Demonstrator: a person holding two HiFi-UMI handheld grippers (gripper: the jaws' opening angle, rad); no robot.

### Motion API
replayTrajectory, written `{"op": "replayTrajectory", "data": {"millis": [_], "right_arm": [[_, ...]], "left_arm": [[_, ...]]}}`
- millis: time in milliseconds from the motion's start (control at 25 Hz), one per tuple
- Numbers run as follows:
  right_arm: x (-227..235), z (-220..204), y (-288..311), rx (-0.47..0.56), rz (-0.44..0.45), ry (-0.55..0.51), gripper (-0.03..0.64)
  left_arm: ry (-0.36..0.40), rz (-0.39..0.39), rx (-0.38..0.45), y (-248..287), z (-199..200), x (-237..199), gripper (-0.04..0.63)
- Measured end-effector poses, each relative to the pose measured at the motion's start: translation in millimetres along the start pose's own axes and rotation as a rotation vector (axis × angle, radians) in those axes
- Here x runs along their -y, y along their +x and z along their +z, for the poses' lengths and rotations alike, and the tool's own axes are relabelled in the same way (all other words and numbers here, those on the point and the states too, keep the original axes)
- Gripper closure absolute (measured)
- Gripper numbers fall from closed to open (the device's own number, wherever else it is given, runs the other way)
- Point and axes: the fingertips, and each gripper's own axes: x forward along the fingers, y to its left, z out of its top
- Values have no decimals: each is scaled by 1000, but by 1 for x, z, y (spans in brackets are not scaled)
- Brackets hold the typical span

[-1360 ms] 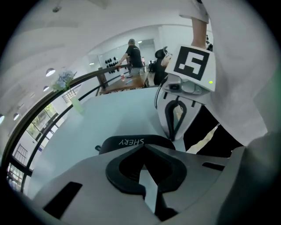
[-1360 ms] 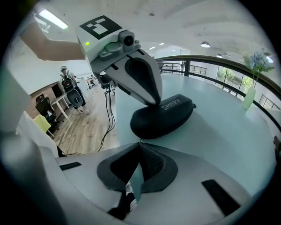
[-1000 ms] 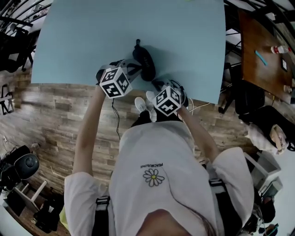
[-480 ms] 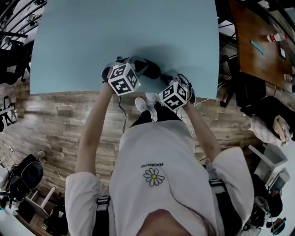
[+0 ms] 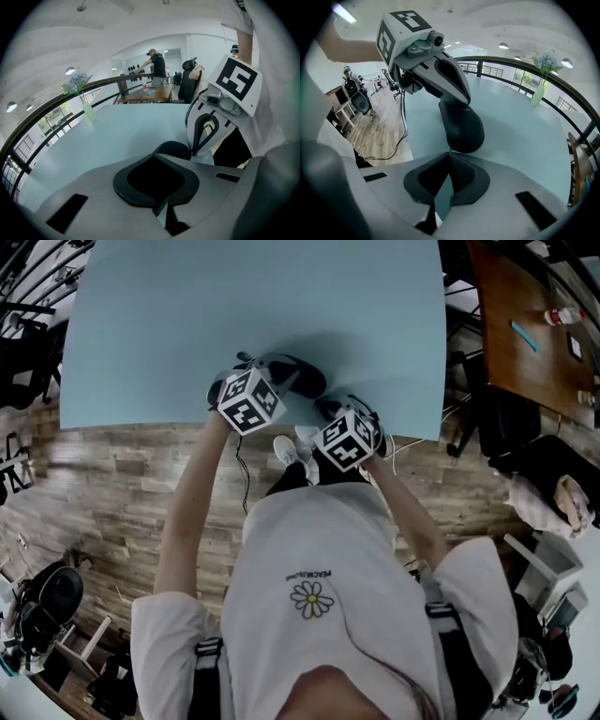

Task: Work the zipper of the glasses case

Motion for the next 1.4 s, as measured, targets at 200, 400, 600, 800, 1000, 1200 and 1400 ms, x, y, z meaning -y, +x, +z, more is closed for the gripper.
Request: {"op": "replayTrajectory", "data": {"millis": [200,400,600,800,1000,1200,1400], "right_arm": [[-5,6,6,16,-8,81,609],[-5,6,6,26,-2,84,609],[-3,7,6,41,-4,111,607],[9,5,-7,69,-66,115,607],[49,25,-43,196,-184,135,480],[105,74,-95,367,-321,142,482],[134,151,-157,588,-423,66,482]], "left_arm": [[-18,21,12,0,2,0,581],[-37,41,30,-1,1,-1,581],[-48,44,27,-1,2,-3,581],[-71,71,23,-1,3,-3,580],[-139,165,139,-32,28,-22,580],[-198,370,319,-98,73,-65,580],[-281,638,505,-190,107,-103,580]]}}
